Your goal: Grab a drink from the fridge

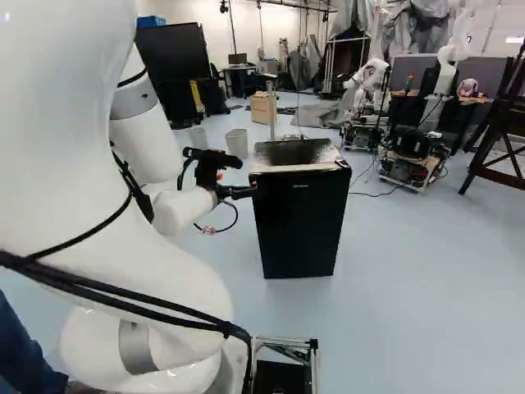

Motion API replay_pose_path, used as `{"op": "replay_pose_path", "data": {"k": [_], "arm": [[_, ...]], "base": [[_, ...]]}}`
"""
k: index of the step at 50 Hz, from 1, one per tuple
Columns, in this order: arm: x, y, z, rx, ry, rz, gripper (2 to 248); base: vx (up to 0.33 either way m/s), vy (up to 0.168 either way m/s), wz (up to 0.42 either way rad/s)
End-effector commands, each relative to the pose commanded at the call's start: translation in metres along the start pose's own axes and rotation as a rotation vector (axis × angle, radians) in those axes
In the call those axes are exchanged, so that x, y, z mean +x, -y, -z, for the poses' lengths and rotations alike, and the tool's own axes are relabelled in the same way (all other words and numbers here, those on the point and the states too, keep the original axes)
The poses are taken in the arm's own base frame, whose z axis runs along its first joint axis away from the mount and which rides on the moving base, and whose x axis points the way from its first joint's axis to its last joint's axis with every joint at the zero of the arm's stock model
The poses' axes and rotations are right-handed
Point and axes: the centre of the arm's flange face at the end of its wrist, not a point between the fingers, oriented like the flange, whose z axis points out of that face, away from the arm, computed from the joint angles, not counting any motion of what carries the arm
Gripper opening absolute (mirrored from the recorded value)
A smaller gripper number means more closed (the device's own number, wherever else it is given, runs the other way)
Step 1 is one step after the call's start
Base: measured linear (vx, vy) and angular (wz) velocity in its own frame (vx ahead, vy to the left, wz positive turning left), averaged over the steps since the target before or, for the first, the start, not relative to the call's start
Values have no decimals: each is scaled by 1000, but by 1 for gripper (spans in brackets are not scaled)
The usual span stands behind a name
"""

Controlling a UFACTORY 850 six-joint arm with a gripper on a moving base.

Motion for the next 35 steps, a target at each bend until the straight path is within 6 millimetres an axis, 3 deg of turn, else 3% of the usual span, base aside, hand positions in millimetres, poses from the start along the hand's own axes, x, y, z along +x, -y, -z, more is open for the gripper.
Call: {"op": "replay_pose_path", "data": {"k": [35], "arm": [[-25,33,-33,-161,-44,-37,247]], "base": [[0,0,0]]}}
